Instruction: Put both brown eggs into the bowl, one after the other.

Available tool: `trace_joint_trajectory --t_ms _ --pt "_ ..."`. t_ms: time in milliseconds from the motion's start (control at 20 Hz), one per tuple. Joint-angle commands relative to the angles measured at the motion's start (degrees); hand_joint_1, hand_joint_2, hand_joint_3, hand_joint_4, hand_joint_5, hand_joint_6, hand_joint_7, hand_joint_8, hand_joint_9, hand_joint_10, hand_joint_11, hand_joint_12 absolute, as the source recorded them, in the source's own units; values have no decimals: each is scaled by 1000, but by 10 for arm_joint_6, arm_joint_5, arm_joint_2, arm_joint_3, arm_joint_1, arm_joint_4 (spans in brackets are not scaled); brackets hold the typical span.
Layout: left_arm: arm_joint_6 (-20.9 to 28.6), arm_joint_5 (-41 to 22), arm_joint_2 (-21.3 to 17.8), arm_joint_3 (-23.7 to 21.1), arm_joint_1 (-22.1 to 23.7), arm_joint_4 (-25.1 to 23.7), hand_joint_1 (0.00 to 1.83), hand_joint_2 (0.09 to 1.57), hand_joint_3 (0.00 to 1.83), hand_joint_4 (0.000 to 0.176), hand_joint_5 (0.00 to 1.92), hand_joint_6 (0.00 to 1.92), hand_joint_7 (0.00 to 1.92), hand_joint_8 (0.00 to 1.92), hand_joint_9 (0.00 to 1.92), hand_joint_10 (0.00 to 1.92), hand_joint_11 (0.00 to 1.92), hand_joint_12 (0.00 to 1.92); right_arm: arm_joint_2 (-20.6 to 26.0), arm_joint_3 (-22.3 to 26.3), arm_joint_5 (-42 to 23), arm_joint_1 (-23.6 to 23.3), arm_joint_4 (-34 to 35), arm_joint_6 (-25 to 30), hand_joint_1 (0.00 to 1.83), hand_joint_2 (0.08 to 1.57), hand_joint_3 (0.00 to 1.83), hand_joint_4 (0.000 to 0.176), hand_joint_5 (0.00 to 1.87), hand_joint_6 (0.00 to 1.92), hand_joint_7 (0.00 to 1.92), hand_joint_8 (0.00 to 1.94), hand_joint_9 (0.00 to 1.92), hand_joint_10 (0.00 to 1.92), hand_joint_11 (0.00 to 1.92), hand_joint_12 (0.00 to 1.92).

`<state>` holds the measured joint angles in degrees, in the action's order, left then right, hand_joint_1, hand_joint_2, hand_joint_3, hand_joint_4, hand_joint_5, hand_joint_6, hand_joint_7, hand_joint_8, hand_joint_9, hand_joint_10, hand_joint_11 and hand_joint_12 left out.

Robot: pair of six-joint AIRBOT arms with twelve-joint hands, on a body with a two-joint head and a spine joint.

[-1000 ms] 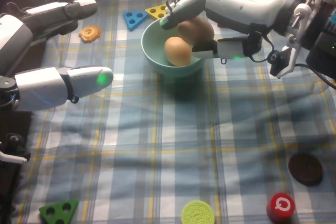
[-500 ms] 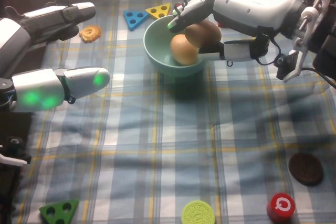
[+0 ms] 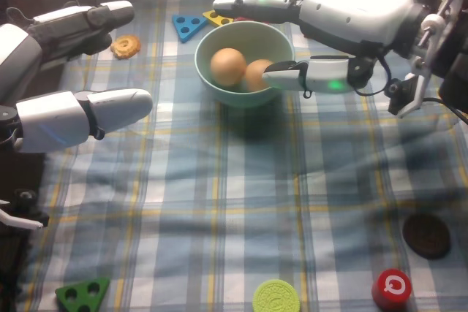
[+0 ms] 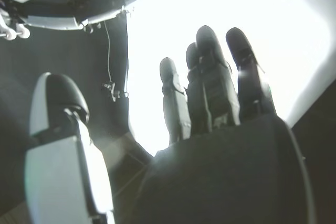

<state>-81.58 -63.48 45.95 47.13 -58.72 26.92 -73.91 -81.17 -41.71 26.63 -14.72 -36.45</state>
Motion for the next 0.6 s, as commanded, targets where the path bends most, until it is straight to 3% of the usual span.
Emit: trace_joint_trajectory --t_ms 0,50,100,150,200,250,300,350,400,450,550 --pt "13 -76 1 4 3 -12 792 891 0 97 481 2 394 7 468 10 0 687 14 3 -90 -6 28 -1 584 1257 1 99 227 4 220 5 190 6 13 487" --pt "27 -88 1 5 3 -16 793 895 1 97 469 2 399 5 467 7 0 714 26 10 -109 -2 38 -1 587 1270 1 83 235 1 263 7 254 5 24 605" --pt "63 -112 0 9 0 -26 790 903 1 107 461 3 381 4 397 6 0 981 46 23 -137 10 52 -1 492 1282 6 109 201 2 277 7 267 4 4 617" --pt "102 -132 1 14 -4 -36 784 908 2 116 427 0 362 0 351 0 0 1039 65 36 -165 24 67 -1 499 1276 2 100 210 6 290 8 284 8 16 628" --pt "156 -160 2 24 -9 -50 819 918 2 42 405 0 396 4 395 11 0 1133 91 55 -215 50 93 -1 507 1252 0 94 233 11 294 6 268 4 2 581" --pt "187 -175 4 31 -12 -57 762 915 0 62 340 0 365 1 345 4 0 944 101 63 -235 62 103 -1 586 1205 0 94 264 12 314 7 267 2 0 472" --pt "236 -201 7 40 -17 -68 794 923 3 42 296 5 341 2 301 7 0 716 116 76 -277 87 126 -1 602 1193 0 84 263 8 326 10 273 5 0 450" --pt "278 -224 9 47 -24 -77 846 898 0 70 197 0 299 1 293 6 0 587 127 89 -322 114 147 -1 592 1207 0 108 223 1 321 1 288 0 23 396" --pt "335 -259 13 58 -32 -87 838 908 0 68 142 0 294 2 314 9 0 585 142 110 -386 155 176 -1 586 1234 0 83 248 0 340 0 327 1 86 377" --pt "378 -279 16 67 -37 -92 789 903 0 67 123 0 310 2 341 8 0 615 150 123 -421 181 190 -1 716 1283 5 97 296 5 388 5 386 6 175 318" --pt "455 -311 30 93 -47 -92 607 913 3 47 88 0 288 1 341 2 0 762 163 145 -476 218 208 4 764 1324 5 54 366 6 452 1 458 0 238 258"
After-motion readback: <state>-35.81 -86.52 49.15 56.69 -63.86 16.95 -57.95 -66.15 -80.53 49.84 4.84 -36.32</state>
